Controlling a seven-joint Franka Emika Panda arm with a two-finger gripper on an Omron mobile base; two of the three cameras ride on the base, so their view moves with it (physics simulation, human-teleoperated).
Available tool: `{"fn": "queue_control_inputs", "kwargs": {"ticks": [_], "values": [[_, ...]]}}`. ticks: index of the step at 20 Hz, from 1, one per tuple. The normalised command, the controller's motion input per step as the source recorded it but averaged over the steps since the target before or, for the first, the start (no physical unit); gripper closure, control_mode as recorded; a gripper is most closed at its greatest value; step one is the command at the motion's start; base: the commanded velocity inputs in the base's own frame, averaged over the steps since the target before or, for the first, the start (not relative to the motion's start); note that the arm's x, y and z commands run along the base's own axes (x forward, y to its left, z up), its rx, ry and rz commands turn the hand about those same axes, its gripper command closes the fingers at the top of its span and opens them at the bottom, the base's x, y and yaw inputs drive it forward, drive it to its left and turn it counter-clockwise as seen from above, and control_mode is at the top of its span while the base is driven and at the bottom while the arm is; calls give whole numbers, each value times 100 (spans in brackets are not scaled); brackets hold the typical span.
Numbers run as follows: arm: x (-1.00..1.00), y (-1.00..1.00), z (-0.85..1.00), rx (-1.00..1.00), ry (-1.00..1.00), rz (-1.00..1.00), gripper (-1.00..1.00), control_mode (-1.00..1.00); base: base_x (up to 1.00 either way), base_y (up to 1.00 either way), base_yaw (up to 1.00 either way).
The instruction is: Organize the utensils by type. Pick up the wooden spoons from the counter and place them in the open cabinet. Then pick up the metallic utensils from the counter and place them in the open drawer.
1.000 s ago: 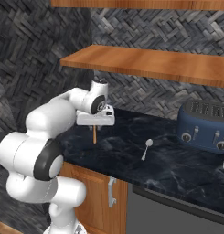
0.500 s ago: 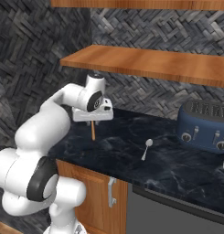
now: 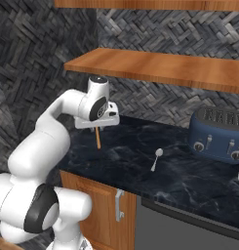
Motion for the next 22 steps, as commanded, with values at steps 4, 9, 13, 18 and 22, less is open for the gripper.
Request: {"fn": "queue_control_inputs", "kwargs": {"ticks": [4,9,13,18,22], "values": [[0,0,0,0,0,0,100,100,-15,-2,0],[0,0,0,0,0,0,100,100,-53,-11,0],[0,0,0,0,0,0,100,100,-29,-8,-51],[0,0,0,0,0,0,100,100,0,14,-100],[0,0,0,0,0,0,100,100,0,16,-100]]}}
